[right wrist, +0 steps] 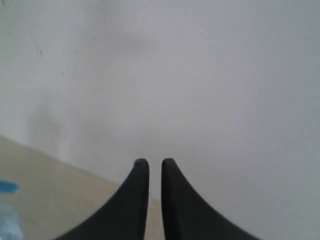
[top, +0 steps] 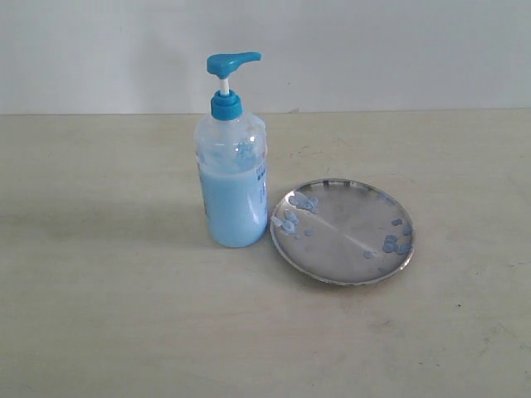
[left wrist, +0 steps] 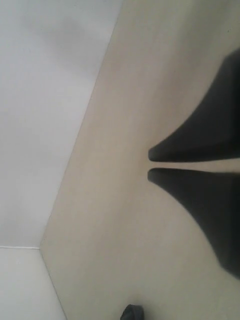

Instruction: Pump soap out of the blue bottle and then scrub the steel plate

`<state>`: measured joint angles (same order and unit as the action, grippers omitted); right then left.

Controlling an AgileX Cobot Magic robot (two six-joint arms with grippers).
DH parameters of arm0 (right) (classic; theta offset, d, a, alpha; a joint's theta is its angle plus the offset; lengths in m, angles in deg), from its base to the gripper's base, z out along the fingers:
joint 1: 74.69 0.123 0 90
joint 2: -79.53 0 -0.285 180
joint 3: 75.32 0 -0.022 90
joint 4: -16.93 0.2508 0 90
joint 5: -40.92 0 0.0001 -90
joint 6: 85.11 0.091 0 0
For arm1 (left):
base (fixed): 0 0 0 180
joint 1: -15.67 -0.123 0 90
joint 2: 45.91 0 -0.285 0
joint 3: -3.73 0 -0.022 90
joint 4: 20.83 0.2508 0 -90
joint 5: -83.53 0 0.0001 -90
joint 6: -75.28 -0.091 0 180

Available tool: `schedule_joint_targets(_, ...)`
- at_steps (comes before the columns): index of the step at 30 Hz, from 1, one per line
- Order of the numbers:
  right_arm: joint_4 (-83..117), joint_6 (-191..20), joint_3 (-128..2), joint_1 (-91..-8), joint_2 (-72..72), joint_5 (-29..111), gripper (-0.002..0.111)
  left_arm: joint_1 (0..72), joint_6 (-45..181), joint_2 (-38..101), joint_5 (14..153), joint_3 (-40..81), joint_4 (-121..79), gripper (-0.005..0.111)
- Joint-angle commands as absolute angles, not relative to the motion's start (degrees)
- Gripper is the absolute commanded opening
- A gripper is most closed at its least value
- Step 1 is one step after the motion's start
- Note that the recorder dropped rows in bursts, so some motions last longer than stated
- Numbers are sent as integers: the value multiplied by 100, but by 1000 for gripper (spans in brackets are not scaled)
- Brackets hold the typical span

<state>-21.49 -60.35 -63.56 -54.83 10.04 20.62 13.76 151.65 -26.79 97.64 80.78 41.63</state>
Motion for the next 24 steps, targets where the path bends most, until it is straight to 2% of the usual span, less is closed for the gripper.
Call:
schedule_joint_targets(1, -1758, -6841, -6362, -5479, -696, 1275, 0, 1418, 15194, -2705, 9690, 8095, 4105, 4)
schedule_joint_targets(5, -808, -7925, -6739, -5476, -2297, 723, 0, 1418, 15194, -2705, 9690, 8095, 4105, 4)
schedule_joint_targets(10, -47, -8021, -7364, -5528, -3402, 734, 0, 1418, 15194, -2705, 9688, 8095, 4127, 4)
schedule_joint_targets(14, 731, -8854, -8085, -5591, -4079, -390, 0, 1418, 15194, -2705, 9688, 8095, 4127, 4)
schedule_joint_targets(17, 394, -8884, -8649, -5591, -4399, -1729, 0, 1418, 15194, -2705, 9661, 8095, 4127, 4)
schedule_joint_targets(19, 58, -8891, -8923, -5605, -4548, -2125, 0, 1418, 15194, -2705, 9661, 8095, 4127, 4)
schedule_joint_targets(24, 447, -8834, -9647, -5701, -4964, -1784, 0, 1418, 15194, -2705, 9665, 8095, 4150, 4)
